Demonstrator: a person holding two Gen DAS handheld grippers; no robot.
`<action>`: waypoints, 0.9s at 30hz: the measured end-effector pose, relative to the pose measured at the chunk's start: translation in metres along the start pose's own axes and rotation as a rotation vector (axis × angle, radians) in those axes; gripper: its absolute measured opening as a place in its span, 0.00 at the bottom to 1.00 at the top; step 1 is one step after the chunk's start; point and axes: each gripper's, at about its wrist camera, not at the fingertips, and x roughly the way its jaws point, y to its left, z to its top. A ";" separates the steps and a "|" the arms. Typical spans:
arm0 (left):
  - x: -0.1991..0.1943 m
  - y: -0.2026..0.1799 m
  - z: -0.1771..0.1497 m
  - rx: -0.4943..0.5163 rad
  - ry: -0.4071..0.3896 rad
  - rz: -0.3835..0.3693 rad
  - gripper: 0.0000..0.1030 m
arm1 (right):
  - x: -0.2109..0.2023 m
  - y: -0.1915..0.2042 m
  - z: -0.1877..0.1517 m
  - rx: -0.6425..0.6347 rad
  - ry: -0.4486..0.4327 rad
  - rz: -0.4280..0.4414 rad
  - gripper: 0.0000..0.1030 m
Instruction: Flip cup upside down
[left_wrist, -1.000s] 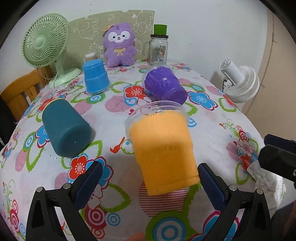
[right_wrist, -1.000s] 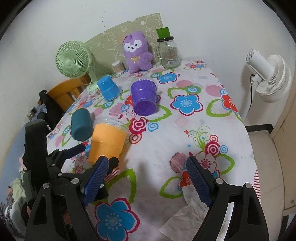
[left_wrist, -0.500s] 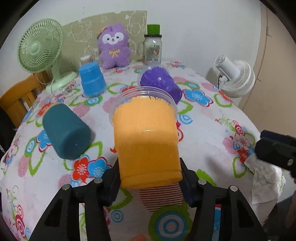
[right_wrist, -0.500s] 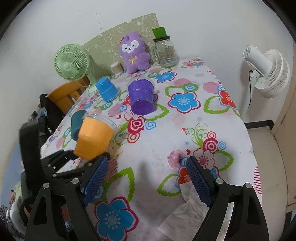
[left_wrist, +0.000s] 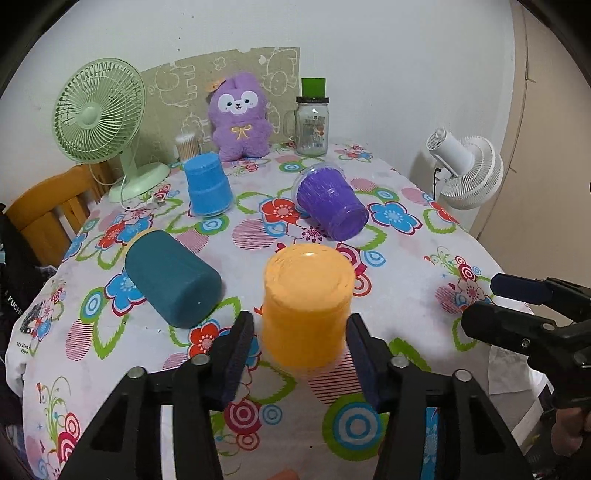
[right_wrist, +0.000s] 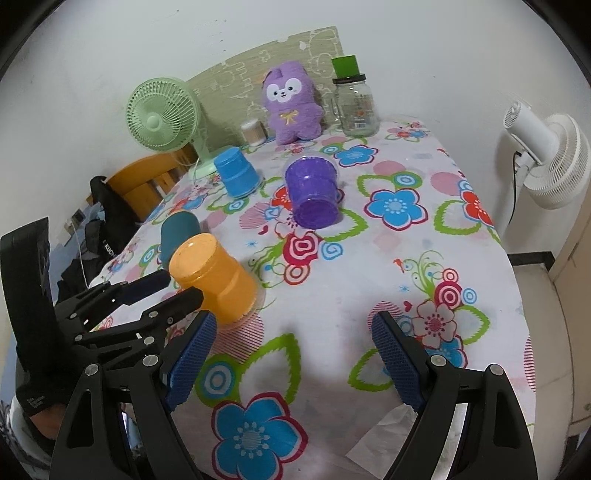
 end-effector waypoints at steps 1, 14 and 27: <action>0.000 0.001 0.000 -0.001 0.002 -0.002 0.47 | 0.000 0.002 0.000 -0.003 0.000 0.001 0.85; -0.019 0.006 0.004 -0.012 -0.034 -0.023 0.44 | -0.001 0.007 0.001 -0.010 0.000 -0.003 0.85; -0.041 0.014 0.005 -0.022 -0.072 -0.009 0.47 | -0.006 0.022 0.005 -0.040 -0.008 -0.013 0.85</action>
